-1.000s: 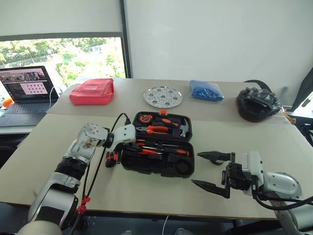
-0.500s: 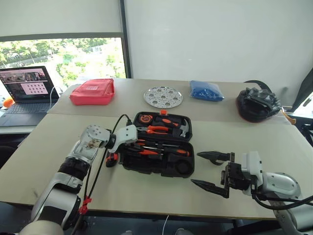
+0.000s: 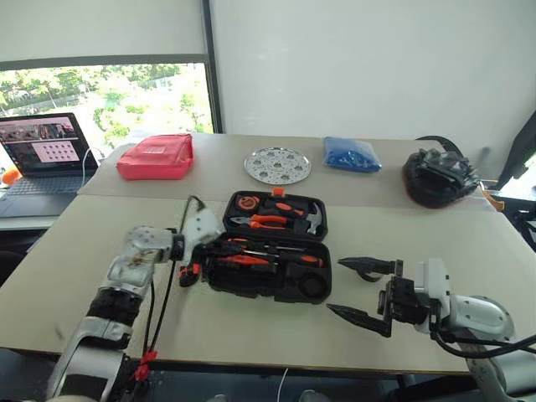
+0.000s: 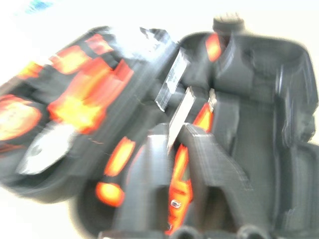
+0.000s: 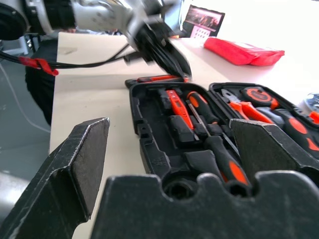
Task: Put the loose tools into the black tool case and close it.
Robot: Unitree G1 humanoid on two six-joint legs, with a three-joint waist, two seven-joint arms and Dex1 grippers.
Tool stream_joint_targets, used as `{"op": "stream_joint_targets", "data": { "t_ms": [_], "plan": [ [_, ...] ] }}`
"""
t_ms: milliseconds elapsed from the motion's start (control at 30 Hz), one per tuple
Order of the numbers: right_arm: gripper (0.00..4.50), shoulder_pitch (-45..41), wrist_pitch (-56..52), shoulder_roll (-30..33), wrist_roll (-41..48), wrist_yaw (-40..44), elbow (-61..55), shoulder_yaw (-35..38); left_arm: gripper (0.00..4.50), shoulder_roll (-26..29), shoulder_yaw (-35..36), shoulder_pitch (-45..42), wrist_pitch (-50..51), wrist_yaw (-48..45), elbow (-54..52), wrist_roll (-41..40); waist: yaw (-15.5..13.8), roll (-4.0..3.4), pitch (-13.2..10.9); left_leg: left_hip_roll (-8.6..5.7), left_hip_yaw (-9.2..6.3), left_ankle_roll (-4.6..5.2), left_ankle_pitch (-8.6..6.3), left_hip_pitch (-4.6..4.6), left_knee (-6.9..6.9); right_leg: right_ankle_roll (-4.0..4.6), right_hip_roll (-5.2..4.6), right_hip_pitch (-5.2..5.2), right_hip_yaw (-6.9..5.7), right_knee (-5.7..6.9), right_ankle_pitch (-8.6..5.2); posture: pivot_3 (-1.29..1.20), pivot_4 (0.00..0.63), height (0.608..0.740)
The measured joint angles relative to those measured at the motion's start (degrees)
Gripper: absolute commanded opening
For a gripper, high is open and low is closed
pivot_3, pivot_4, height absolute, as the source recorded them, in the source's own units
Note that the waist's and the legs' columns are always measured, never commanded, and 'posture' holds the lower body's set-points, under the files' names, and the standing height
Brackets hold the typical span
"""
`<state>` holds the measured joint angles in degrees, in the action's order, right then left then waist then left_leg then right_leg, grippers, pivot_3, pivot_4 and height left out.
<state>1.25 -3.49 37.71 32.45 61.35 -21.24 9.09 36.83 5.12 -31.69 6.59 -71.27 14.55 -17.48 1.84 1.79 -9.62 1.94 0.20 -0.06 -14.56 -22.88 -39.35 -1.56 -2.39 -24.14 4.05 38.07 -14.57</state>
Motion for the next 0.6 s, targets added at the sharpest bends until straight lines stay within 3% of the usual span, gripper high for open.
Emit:
{"op": "stream_joint_targets", "data": {
  "t_ms": [133, 267, 433, 600],
  "plan": [
    [4.50, 0.48, 2.90, -0.80, 0.41, 2.08, 2.60, 1.64, 3.16, 5.45, 13.27, 17.88, 2.15, 3.17, -7.36, -4.93, 0.70, -0.03, 0.02, 0.02, -0.15, 0.00, 0.00, 0.19, 0.09, 0.00, -0.11, 0.11, 0.07, -0.02, 0.00, 0.00, 0.150, 0.740],
    [4.50, 0.36, 4.97, -1.49, 0.33, 3.25, 3.94, 1.81, 4.47, 5.47, 22.19, 29.26, 3.92, 7.66, -10.39, -6.94, 0.06, 0.08, 0.00, 0.05, -0.10, -0.06, 0.04, 0.23, 0.07, 0.03, -0.17, 0.20, -0.04, -0.03, 0.03, 0.00, 0.150, 0.740],
    [4.50, -0.27, 6.93, -2.55, 0.31, 3.66, 4.78, 1.82, 4.47, 2.80, 33.53, 44.98, 4.25, 12.69, -14.76, -8.83, -0.01, 0.08, 0.00, 0.07, -0.02, -0.07, 0.03, 0.42, 0.14, 0.03, -0.21, 0.31, 0.02, -0.06, 0.02, 0.00, 0.150, 0.740],
    [4.50, -0.89, 7.00, -2.57, 0.34, 3.58, 4.92, 1.77, 4.47, 1.33, 33.39, 47.60, 8.11, 16.74, -18.05, -9.68, -1.38, 0.21, -0.06, 0.07, 0.07, -0.07, 0.04, 0.86, 0.14, -0.03, -0.14, 0.90, -0.22, -0.18, -0.13, 0.00, 0.150, 0.740]
  ]
}}
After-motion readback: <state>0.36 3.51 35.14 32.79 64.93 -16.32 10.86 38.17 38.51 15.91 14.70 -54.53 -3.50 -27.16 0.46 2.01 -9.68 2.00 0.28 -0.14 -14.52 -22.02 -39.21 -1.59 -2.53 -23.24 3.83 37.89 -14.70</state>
